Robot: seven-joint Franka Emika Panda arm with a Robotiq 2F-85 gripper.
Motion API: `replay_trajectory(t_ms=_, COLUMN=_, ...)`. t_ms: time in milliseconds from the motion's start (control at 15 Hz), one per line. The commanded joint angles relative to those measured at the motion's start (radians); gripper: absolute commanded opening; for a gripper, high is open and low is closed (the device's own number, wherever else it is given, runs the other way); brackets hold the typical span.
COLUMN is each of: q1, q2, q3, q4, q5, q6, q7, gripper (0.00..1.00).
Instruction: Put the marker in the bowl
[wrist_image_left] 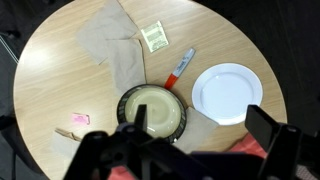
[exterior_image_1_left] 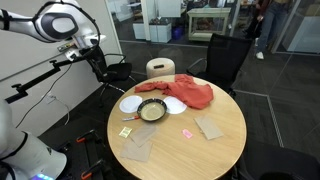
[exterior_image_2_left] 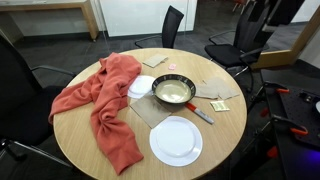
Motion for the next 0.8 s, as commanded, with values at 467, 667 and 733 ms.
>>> replay_trajectory(t_ms=467, q1=-0.057, q2=0.043, q3=0.014, q4=-0.236, q5=0.051, q6=0.373, q7=0.248, gripper=1.0)
replay_trajectory(t_ms=667, q1=-0.076, q2=0.123, q3=0.009, q4=-0.246, q5=0.05, q6=0.45, q7=0.28, gripper=1.0)
replay_trajectory(t_ms=733, q1=-0.08, q2=0.151, q3=0.007, q4=-0.244, q5=0.051, q6=0.47, q7=0.285, gripper=1.0)
